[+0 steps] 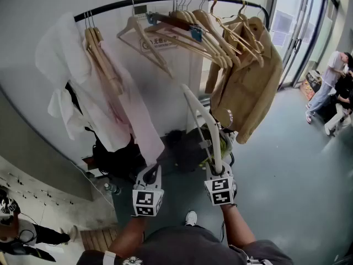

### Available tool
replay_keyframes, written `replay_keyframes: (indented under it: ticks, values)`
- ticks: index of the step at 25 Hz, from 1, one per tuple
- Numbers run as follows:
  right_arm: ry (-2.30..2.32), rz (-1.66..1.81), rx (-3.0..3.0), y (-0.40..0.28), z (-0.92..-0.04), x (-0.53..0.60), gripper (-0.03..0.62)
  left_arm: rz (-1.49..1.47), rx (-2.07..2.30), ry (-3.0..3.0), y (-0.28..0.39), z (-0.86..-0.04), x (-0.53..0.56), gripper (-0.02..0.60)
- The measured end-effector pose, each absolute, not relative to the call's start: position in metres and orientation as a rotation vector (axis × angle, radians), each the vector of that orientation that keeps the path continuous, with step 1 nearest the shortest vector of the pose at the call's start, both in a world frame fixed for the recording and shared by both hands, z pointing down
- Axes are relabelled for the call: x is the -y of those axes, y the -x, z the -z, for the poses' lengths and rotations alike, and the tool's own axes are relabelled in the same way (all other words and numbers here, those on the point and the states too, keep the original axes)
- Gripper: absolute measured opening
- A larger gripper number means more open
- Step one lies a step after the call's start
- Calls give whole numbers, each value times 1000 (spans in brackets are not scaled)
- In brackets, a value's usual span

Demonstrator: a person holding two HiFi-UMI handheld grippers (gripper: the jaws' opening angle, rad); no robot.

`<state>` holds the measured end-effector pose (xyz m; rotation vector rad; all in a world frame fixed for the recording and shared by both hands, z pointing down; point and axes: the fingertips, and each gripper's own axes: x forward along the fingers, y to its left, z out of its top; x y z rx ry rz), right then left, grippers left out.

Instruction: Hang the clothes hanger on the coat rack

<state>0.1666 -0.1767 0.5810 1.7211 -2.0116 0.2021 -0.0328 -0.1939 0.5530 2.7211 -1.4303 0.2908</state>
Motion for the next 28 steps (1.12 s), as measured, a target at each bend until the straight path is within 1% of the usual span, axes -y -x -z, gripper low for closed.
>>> replay_keyframes:
  ticks: [7,13,28]
  values:
    - [-1593,-146,2075,-183,-558,256,71,-308,1554,-2654,26,-546,226,8]
    - [-1515,-93,2132,-166,-521,312,69,-283,1615,-2619,35,-535,256,9]
    - [-1420,-56,2146,-139,-425,406,67,-218,1605,-2627,69,-525,281,9]
